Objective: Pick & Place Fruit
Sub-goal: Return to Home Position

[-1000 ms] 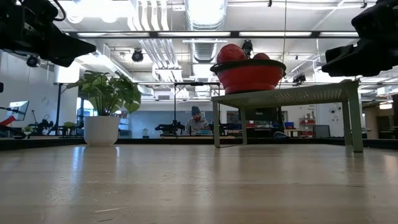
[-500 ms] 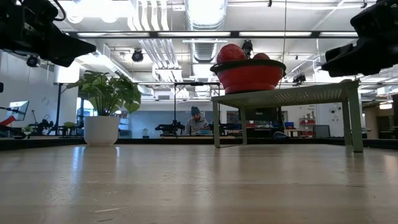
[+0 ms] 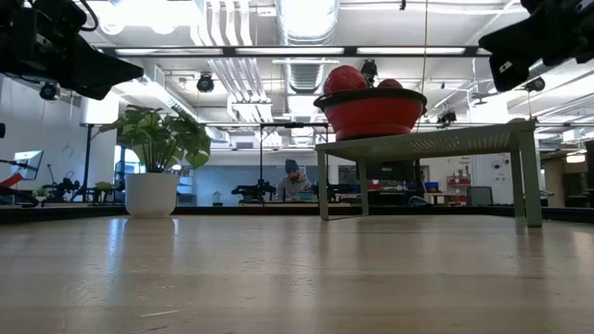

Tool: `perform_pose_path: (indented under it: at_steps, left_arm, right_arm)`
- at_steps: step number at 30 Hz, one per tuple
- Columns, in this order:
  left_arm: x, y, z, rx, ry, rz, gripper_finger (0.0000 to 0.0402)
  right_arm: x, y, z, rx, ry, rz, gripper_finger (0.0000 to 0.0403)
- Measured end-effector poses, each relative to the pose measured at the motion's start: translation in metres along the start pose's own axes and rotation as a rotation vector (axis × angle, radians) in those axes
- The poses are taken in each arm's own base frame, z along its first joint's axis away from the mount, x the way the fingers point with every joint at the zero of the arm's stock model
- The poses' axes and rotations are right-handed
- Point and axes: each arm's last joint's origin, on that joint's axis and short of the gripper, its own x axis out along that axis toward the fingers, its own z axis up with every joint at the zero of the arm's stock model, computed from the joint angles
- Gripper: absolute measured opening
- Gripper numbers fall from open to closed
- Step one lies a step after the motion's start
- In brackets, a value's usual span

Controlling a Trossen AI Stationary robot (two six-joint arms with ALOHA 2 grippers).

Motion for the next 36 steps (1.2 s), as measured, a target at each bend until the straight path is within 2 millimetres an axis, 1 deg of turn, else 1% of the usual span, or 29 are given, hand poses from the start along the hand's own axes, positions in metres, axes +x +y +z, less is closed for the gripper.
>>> perform_pose_path:
  at_steps: [5,11,36]
  left_arm:
    - [0.0,0.0,0.0,0.0,0.0,0.0,0.0019]
    - [0.0,0.0,0.0,0.0,0.0,0.0,0.0019]
    - [0.0,0.0,0.0,0.0,0.0,0.0,0.0019]
  right_arm:
    - [-0.003,0.001,0.009,0.003,-0.028,0.004,0.0009]
    - [-0.005,0.002,0.016,0.004,-0.048,0.007,0.0008]
    - [-0.005,0.002,0.014,0.004,-0.044,0.006,0.0008]
